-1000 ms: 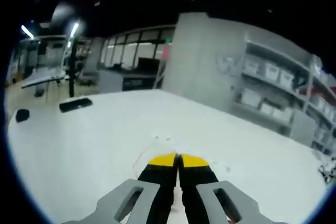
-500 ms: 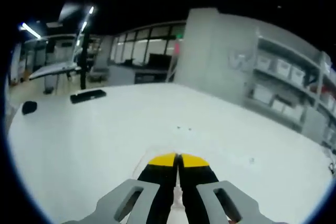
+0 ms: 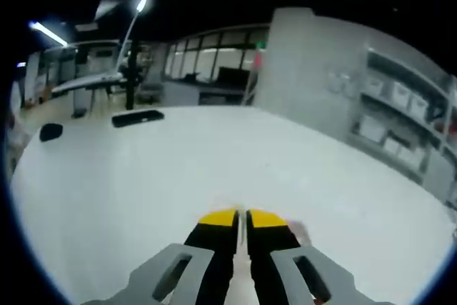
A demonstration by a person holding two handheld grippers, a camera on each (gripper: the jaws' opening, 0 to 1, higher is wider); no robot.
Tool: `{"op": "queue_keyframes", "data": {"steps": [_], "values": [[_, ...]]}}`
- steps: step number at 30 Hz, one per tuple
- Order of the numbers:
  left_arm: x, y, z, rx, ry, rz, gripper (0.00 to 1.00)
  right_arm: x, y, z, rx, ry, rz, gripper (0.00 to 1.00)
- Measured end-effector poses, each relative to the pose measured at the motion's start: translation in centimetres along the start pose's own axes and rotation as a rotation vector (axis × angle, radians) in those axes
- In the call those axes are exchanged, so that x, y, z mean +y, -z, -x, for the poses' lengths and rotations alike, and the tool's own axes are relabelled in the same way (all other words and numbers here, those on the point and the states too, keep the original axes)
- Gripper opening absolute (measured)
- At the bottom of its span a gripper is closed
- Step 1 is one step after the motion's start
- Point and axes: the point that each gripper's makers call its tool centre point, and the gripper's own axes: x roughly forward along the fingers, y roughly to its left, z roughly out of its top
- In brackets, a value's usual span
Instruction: Open the resealable bag by pulling the two sides of the seal apart until the entire bag opening is separated and visibly accessible.
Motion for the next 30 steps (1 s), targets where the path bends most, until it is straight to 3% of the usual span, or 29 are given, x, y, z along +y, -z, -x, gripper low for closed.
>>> {"op": "queue_keyframes", "data": {"steps": [14, 19, 30], "values": [[-0.1, -0.3, 0.0, -0.006, 0.001, -0.005, 0.67, 0.7, 0.6, 0.2, 0.012, -0.012, 0.031, 0.08], [0.0, -0.4, 0.1, -0.010, -0.004, -0.008, 0.67, 1.0, 0.9, 0.6, 0.017, 0.000, 0.095, 0.09], [-0.1, -0.4, 0.2, -0.008, -0.005, -0.015, 0.67, 1.3, 1.0, 0.7, 0.017, -0.007, 0.097, 0.16]]}}
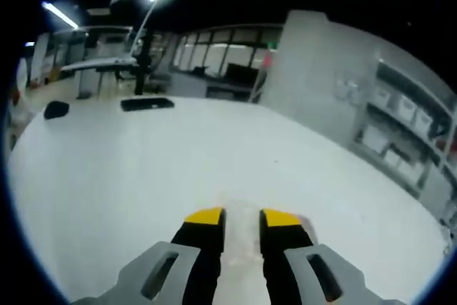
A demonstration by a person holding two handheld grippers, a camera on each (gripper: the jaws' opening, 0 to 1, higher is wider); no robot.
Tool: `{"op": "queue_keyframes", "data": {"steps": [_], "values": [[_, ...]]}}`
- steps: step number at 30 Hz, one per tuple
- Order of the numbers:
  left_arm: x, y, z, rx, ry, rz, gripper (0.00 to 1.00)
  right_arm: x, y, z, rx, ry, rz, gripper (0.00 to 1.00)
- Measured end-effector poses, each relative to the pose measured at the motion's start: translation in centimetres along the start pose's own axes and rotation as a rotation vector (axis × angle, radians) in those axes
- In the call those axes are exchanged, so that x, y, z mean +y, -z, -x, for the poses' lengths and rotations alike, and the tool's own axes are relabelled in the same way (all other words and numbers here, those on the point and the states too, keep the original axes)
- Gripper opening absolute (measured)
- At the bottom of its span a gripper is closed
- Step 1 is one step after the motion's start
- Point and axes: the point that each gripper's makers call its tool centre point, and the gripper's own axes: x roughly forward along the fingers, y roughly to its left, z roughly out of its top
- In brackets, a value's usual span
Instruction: Open the resealable bag by pulling the two sides of the seal apart until the entire bag opening is separated and visibly accessible.
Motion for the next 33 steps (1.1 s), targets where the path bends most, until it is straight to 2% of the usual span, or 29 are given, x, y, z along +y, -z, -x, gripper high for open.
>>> {"op": "queue_keyframes", "data": {"steps": [7, 13, 18, 23, 27, 33], "values": [[-0.1, -0.2, 0.2, -0.003, 0.000, -0.005, 0.67, 0.5, -0.2, 0.3, -0.016, -0.011, 0.009, 0.24], [-0.3, -0.6, 0.3, -0.014, 0.002, -0.010, 0.67, 0.8, -0.7, 0.6, -0.027, -0.008, 0.059, 0.24], [-0.3, -0.7, 0.5, -0.013, 0.000, -0.015, 0.67, 1.9, -0.6, 2.2, -0.049, -0.017, 0.060, 0.26], [-0.3, -0.9, 0.6, -0.017, -0.002, -0.017, 0.67, 2.6, -0.4, 2.8, -0.062, -0.016, 0.086, 0.28], [-0.5, -1.0, 0.6, -0.019, 0.000, -0.021, 0.67, 3.0, -0.4, 3.1, -0.069, -0.025, 0.091, 0.30], [-0.4, -1.0, 0.6, -0.017, -0.002, -0.022, 0.67, 3.6, -1.1, 3.9, -0.111, -0.044, 0.054, 0.35]]}}
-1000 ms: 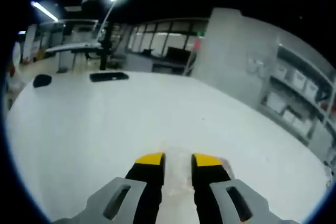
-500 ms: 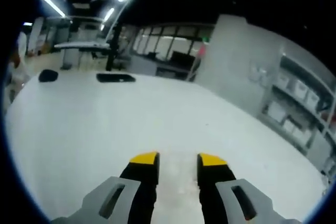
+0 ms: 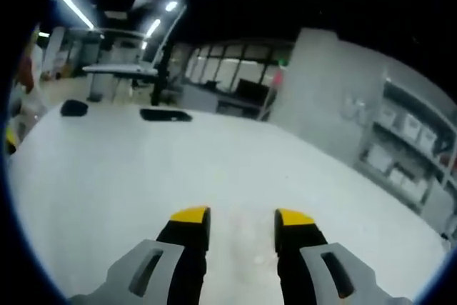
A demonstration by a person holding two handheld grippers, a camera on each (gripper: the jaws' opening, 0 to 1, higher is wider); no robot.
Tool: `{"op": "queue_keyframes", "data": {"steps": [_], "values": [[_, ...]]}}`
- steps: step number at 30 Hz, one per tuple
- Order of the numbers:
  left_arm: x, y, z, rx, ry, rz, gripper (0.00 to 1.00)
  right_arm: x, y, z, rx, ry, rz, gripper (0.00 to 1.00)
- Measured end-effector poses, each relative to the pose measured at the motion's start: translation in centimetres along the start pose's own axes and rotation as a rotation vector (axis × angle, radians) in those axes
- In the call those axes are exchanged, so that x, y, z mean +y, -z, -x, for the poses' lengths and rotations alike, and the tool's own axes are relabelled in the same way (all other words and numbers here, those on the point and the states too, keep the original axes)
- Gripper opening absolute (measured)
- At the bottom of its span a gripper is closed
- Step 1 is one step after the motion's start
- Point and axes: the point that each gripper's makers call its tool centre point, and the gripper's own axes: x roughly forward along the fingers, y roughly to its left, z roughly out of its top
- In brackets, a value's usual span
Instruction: Open the resealable bag by pulling the two sides of the seal apart until the entire bag opening is separated and visibly accessible.
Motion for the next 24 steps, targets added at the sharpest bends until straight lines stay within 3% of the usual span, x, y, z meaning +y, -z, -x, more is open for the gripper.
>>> {"op": "queue_keyframes", "data": {"steps": [11, 13, 16, 24], "values": [[-0.1, -0.2, 0.1, -0.004, 0.002, -0.003, 0.67, 0.0, 0.1, 2.2, -0.070, 0.004, -0.152, 0.43], [-0.1, -0.2, 0.2, -0.004, 0.001, -0.004, 0.67, -0.1, 0.1, 2.4, -0.076, 0.003, -0.173, 0.50], [-0.1, -0.3, 0.2, -0.005, 0.001, -0.006, 0.67, 0.3, 0.1, 3.2, -0.088, 0.010, -0.218, 0.68], [-0.1, -0.5, 0.3, -0.010, 0.002, -0.010, 0.67, -2.2, -0.1, 1.4, -0.111, 0.014, -0.293, 0.86]]}}
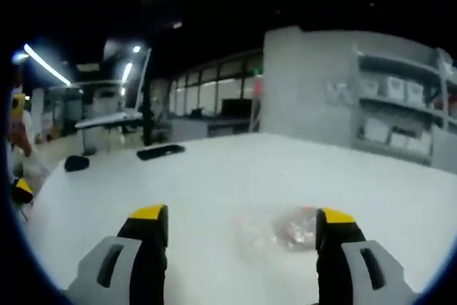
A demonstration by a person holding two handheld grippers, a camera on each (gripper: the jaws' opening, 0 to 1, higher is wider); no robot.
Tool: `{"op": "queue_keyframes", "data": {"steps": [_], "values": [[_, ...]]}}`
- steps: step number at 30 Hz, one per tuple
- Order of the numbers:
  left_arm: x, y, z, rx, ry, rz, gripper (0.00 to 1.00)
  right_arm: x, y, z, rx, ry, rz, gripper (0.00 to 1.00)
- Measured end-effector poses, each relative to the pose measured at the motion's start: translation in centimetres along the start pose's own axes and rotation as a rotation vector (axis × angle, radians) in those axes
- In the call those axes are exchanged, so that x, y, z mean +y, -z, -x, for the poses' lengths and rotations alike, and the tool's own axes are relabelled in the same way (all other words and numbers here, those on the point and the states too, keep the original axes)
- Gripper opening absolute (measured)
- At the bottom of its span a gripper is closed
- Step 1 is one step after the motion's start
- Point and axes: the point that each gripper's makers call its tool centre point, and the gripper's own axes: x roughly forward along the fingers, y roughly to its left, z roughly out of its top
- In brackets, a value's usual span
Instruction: Open the resealable bag by pulling the two sides of the seal apart until the entire bag opening is separated and visibly accessible.
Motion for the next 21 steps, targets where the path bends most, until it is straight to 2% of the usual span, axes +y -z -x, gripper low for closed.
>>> {"op": "queue_keyframes", "data": {"steps": [2, 5, 7, 9, 21], "values": [[0.0, 0.0, 0.0, -0.001, 0.000, -0.001, 0.67, -0.1, -0.1, -0.2, 0.000, 0.002, 0.001, 0.83], [0.0, 0.0, 0.0, 0.000, 0.001, -0.001, 0.67, -0.2, -0.4, -0.3, -0.013, 0.002, 0.002, 0.84], [0.0, 0.0, 0.0, 0.001, 0.001, -0.002, 0.67, -0.2, -0.7, -0.4, -0.024, 0.005, 0.007, 0.89], [0.0, 0.0, 0.0, 0.002, 0.001, -0.001, 0.67, -0.3, -0.9, -0.5, -0.031, 0.017, 0.001, 1.00], [0.1, -0.3, 0.2, -0.006, -0.005, -0.002, 0.67, -1.6, -1.3, 1.0, -0.051, 0.075, -0.007, 1.00]]}}
